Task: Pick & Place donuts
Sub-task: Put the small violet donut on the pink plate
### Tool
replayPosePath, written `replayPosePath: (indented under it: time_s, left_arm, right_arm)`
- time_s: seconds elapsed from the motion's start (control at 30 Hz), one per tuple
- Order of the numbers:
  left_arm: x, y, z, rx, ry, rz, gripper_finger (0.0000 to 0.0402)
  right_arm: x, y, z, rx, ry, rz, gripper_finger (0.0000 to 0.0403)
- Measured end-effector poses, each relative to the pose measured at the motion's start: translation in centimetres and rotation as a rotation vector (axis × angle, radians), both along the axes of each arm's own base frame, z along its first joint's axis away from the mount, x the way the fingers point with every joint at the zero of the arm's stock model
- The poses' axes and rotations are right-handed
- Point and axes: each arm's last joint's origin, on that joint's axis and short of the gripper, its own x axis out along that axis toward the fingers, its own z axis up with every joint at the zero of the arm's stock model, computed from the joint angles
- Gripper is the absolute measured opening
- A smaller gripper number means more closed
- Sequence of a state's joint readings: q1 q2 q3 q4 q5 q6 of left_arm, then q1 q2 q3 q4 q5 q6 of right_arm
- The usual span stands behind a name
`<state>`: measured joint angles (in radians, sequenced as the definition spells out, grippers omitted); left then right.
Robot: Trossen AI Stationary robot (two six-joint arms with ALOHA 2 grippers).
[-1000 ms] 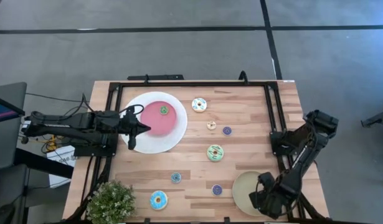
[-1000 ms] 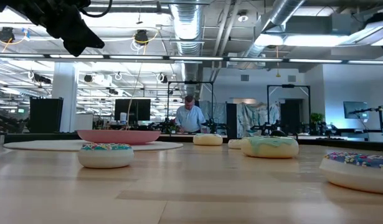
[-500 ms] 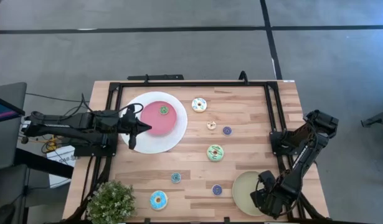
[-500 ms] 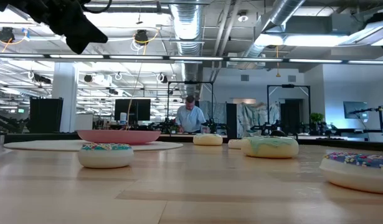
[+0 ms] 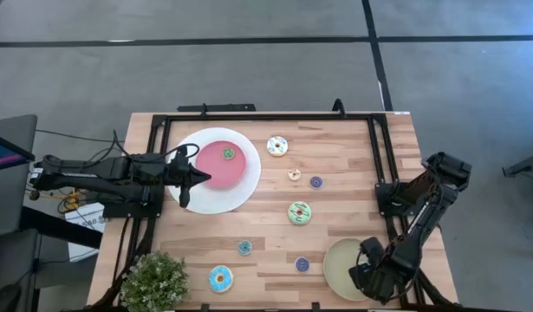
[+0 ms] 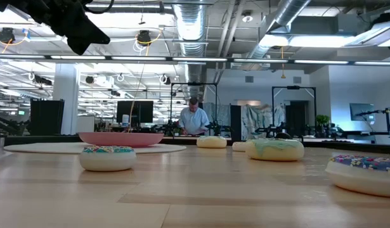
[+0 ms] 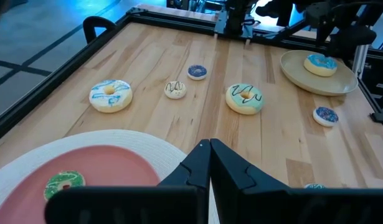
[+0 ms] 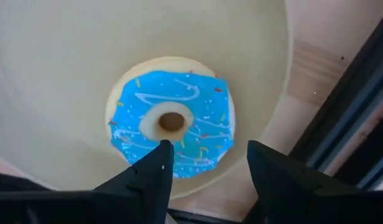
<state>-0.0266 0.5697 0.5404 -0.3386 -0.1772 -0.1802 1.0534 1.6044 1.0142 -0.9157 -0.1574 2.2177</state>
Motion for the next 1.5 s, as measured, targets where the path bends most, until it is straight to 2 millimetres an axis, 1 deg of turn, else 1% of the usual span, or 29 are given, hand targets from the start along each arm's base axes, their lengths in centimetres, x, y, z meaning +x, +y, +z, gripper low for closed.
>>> replayPosePath:
  time_s: [0.13,0.27,0.37,0.53,0.67,0.8,0.93,1.1,1.2,1.3,1.5]
  left_arm:
    - [0.0,0.0,0.0,0.0,0.0,-0.001,0.0]
    - [0.0,0.0,0.0,0.0,0.0,-0.001,0.0]
    - [0.0,0.0,0.0,0.0,0.0,-0.001,0.0]
    - [0.0,0.0,0.0,0.0,0.0,-0.001,0.0]
    - [0.0,0.0,0.0,0.0,0.0,-0.001,0.0]
    - [0.0,0.0,0.0,0.0,0.0,-0.001,0.0]
    - [0.0,0.0,0.0,0.01,0.002,-0.005,0.0]
    - [0.0,0.0,0.0,0.037,0.007,-0.015,0.0]
    - [0.0,0.0,0.0,0.039,0.008,-0.016,0.0]
    - [0.0,0.0,-0.1,0.041,0.015,-0.017,0.0]
    - [0.0,0.0,-0.1,0.044,0.02,-0.018,0.0]
  right_arm:
    - [-0.2,-0.7,1.2,-0.008,-0.038,-0.011,0.0193]
    - [-0.1,-2.0,2.5,-0.072,-0.186,-0.029,0.0187]
    - [0.4,-3.2,3.2,-0.167,-0.291,-0.007,0.0181]
    - [2.3,-5.5,3.5,-0.353,-0.408,0.051,0.0178]
    - [4.4,-7.8,3.6,-0.471,-0.414,0.145,0.0188]
    - [6.9,-11.0,3.6,-0.523,-0.352,0.142,0.0212]
    - [9.0,-14.8,3.6,-0.551,-0.289,0.138,0.0248]
    - [11.1,-19.2,3.5,-0.474,-0.259,0.139,0.0291]
    - [11.8,-21.6,3.5,-0.406,-0.258,0.097,0.0314]
    - [12.2,-23.6,3.5,-0.39,-0.264,0.053,0.0336]
    - [12.7,-26.4,3.5,-0.361,-0.301,-0.004,0.0377]
